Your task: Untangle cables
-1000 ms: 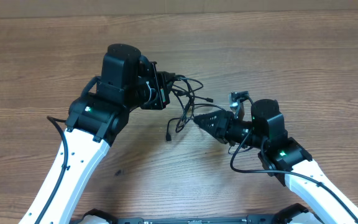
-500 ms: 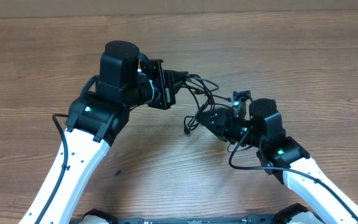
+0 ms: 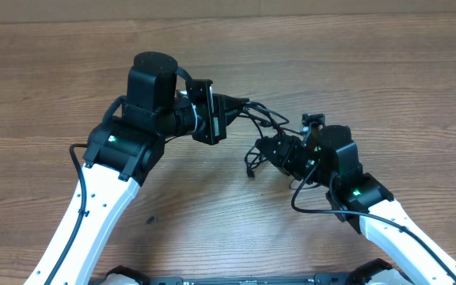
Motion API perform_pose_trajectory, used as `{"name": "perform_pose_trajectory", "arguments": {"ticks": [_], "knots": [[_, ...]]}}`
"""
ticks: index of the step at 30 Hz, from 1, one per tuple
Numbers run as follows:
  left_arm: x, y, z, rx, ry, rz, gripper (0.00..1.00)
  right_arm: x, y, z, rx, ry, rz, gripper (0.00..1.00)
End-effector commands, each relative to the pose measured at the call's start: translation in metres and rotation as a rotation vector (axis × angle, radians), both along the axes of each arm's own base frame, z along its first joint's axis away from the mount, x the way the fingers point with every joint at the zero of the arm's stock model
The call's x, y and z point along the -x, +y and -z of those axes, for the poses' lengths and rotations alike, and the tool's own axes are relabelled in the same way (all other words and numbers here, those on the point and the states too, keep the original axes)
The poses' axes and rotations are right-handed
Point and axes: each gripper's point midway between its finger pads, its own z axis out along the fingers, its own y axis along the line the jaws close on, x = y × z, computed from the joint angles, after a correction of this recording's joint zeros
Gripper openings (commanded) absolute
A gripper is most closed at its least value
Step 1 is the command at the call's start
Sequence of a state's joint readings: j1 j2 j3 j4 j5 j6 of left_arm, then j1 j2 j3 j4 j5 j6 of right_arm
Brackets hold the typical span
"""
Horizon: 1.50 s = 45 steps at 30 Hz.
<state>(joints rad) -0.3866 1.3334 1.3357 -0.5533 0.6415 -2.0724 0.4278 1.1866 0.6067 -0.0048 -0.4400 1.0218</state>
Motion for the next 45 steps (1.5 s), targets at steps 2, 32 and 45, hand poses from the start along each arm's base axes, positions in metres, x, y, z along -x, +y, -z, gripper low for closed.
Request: {"name": "perform_pose_trajectory", "arguments": {"ticks": [2,32,45], "knots": [[0.008,-0.005,-0.017,0.03,-0.035,0.043,0.04,-0.005,-0.002,-0.002,0.012,-0.013,0.027,0.1],[0.0,0.008,-0.018,0.04,-0.029,0.012,0.04,-0.021,-0.015,-0.005,0.047,-0.061,0.125,0.25],[-0.006,0.014,-0.012,0.007,-0.023,-0.035,0.04,-0.028,-0.01,-0.022,0.007,-0.133,0.123,0.24]]}}
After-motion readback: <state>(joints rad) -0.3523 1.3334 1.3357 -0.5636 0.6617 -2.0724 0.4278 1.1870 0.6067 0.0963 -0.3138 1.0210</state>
